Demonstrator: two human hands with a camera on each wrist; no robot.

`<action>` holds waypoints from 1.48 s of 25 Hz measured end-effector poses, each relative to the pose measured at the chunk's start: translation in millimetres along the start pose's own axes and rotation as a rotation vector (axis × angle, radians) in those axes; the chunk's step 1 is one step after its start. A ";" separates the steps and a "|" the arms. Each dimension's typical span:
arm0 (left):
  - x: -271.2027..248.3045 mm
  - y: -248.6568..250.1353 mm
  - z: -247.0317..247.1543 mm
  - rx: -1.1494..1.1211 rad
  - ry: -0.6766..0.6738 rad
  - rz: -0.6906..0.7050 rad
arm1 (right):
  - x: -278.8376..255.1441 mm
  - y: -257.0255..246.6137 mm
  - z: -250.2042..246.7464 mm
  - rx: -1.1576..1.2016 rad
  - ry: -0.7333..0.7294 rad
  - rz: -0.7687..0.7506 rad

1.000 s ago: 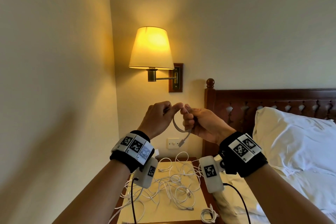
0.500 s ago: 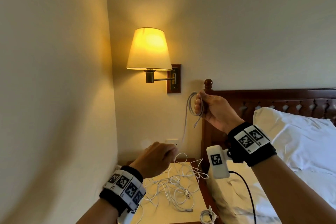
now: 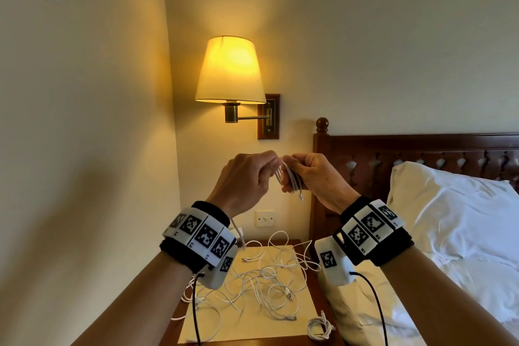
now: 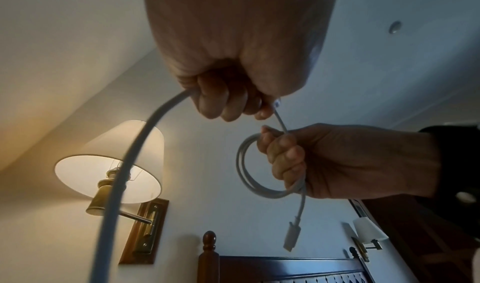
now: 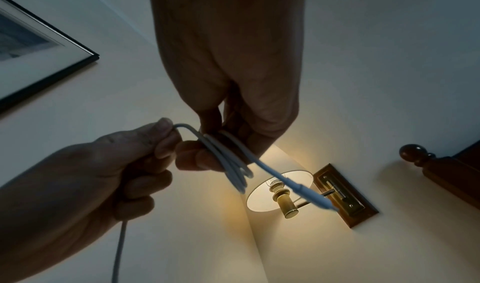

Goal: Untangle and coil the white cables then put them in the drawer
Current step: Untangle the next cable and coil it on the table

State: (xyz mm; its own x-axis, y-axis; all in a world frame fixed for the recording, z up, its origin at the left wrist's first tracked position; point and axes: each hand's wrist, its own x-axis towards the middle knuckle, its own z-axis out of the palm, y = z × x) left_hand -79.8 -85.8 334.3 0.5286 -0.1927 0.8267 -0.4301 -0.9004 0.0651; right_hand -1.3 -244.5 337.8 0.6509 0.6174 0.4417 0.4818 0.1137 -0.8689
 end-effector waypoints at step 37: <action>-10.7 -19.9 27.5 -0.465 0.148 -0.677 | -9.6 -8.6 22.6 0.274 0.282 0.145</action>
State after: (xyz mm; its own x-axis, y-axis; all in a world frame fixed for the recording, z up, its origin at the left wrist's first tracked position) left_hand -56.8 -76.6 308.7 0.6940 0.4144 0.5888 -0.3296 -0.5443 0.7714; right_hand -25.0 -233.8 336.0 0.8540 0.4095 0.3209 0.2240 0.2674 -0.9372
